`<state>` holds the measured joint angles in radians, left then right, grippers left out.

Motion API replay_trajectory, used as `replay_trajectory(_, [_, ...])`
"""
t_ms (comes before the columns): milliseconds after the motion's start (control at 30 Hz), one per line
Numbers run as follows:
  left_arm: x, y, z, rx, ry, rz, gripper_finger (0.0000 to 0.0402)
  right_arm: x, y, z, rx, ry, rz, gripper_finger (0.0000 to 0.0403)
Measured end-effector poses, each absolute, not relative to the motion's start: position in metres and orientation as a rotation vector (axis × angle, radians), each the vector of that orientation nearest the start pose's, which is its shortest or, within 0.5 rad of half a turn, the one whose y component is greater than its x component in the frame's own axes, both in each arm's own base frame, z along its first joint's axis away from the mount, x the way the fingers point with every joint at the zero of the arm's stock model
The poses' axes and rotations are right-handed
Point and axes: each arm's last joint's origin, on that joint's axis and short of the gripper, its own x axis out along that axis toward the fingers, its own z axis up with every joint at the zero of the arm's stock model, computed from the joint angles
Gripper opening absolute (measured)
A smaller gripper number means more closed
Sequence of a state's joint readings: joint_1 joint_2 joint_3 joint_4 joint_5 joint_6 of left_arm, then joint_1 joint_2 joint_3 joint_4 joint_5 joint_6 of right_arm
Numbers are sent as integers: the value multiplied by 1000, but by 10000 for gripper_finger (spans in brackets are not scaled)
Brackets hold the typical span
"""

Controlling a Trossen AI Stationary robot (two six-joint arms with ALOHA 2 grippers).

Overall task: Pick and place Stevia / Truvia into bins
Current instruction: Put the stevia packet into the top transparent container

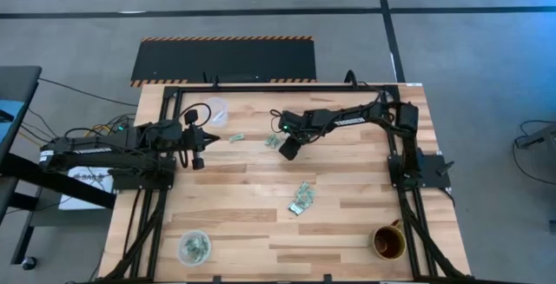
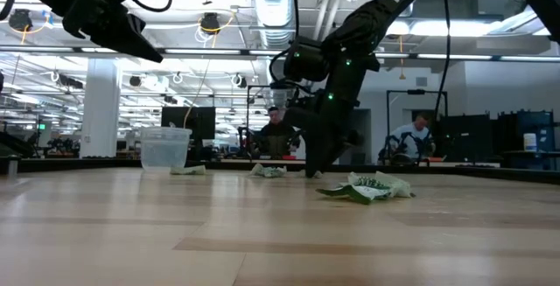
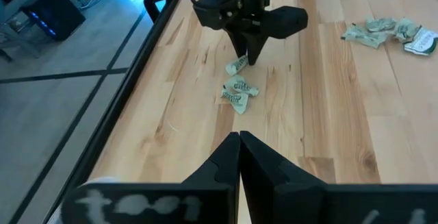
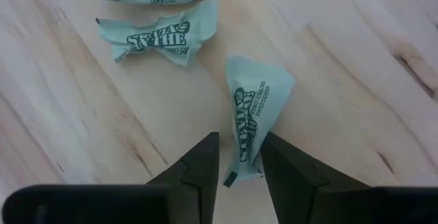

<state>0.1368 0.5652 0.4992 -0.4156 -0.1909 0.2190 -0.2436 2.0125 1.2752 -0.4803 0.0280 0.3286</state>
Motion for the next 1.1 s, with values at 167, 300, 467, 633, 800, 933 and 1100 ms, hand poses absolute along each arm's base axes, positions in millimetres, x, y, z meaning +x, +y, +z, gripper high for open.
replay_trajectory(167, [129, 23, 244, 221, 515, 268, 0, 376, -94, 131, 381, 1176, -414, 91])
replay_trajectory(300, [129, 23, 244, 231, 516, 266, 0, 376, -94, 131, 373, 1179, -408, 58])
replay_trajectory(467, [129, 23, 244, 221, 514, 269, 0, 377, -94, 131, 357, 1178, -393, 8])
replay_trajectory(633, [129, 23, 244, 228, 515, 267, 0, 377, -94, 131, 352, 1175, -386, 8])
replay_trajectory(800, [129, 23, 244, 227, 515, 267, 0, 377, -94, 131, 338, 1176, -377, 4])
replay_trajectory(933, [129, 23, 244, 286, 523, 252, 0, 377, -94, 130, 336, 1177, -375, 2])
replay_trajectory(1100, [129, 23, 244, 337, 531, 238, 0, 377, -93, 130, 334, 1179, -375, 1])
